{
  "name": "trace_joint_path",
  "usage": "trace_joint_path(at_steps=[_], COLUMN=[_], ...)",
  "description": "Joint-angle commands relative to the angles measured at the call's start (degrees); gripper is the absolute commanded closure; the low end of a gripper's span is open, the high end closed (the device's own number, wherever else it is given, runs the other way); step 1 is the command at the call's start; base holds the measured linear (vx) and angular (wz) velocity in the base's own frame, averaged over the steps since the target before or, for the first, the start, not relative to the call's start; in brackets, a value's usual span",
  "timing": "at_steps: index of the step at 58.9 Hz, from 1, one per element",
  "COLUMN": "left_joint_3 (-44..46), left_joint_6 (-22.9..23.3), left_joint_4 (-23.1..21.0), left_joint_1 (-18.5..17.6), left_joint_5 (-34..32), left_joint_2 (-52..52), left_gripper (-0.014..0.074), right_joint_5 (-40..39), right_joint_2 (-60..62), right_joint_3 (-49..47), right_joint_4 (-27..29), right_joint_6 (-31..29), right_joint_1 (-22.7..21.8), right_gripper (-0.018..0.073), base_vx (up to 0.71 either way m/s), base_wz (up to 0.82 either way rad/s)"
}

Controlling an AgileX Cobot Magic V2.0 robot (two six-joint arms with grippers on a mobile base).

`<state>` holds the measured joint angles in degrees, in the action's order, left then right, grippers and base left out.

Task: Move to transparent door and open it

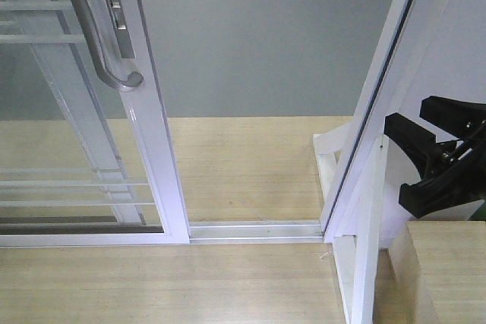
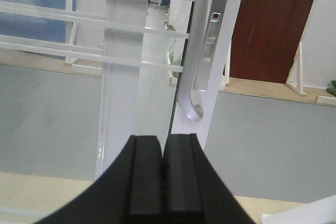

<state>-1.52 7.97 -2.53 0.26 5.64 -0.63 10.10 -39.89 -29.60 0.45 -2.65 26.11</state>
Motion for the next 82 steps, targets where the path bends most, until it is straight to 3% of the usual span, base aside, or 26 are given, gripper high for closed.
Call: trace_joint_path(at_steps=[1, 18, 25, 30, 39, 51, 61, 70, 82], left_joint_3=[-1.8, -1.8, -1.8, -1.8, -1.8, -1.8, -1.8, -1.8, -1.8], left_joint_6=[-0.1, -0.1, -0.1, -0.1, -0.1, -0.1, -0.1, -0.1, -0.1], left_joint_4=[-0.6, -0.6, -0.6, -0.6, -0.6, -0.6, -0.6, -0.6, -0.5], left_joint_1=[-0.3, -0.3, -0.3, -0.3, -0.2, -0.2, -0.2, -0.2, -0.2], left_joint_5=[-4.8, -4.8, -4.8, -4.8, -4.8, -4.8, -4.8, -4.8, -4.7], left_joint_2=[-0.8, -0.8, -0.8, -0.8, -0.8, -0.8, -0.8, -0.8, -0.7], left_gripper=[0.0602, 0.0602, 0.0602, 0.0602, 0.0602, 0.0602, 0.0602, 0.0602, 0.0602], right_joint_5=[-4.7, -4.8, -4.6, -4.9, -5.2, -4.9, -4.8, -6.4, -3.3], right_joint_2=[-0.1, -0.1, 2.0, 5.4, 16.1, 29.6, 36.6, 41.5, 41.4], right_joint_3=[-1.8, -1.8, -0.8, 1.9, 10.5, 19.6, 25.1, 32.1, 32.1], right_joint_4=[-0.5, -0.5, -4.3, -6.9, -3.1, -3.7, -1.0, -0.5, -2.8], right_joint_6=[-0.4, -0.4, -0.5, -0.3, 0.9, 1.1, 1.2, 1.1, 1.0], right_joint_1=[-0.2, -0.2, -0.9, -1.5, -8.1, -16.9, -23.6, -24.8, -24.8], right_gripper=[0.0197, 0.0198, 0.0228, 0.0304, 0.0575, 0.057, 0.0567, 0.0567, 0.0566], base_vx=[0.0, 0.0, 0.0, 0.0, 0.0, 0.0, 0.0, 0.0, 0.0], base_wz=[0.0, 0.0, 0.0, 0.0, 0.0, 0.0, 0.0, 0.0, 0.0])
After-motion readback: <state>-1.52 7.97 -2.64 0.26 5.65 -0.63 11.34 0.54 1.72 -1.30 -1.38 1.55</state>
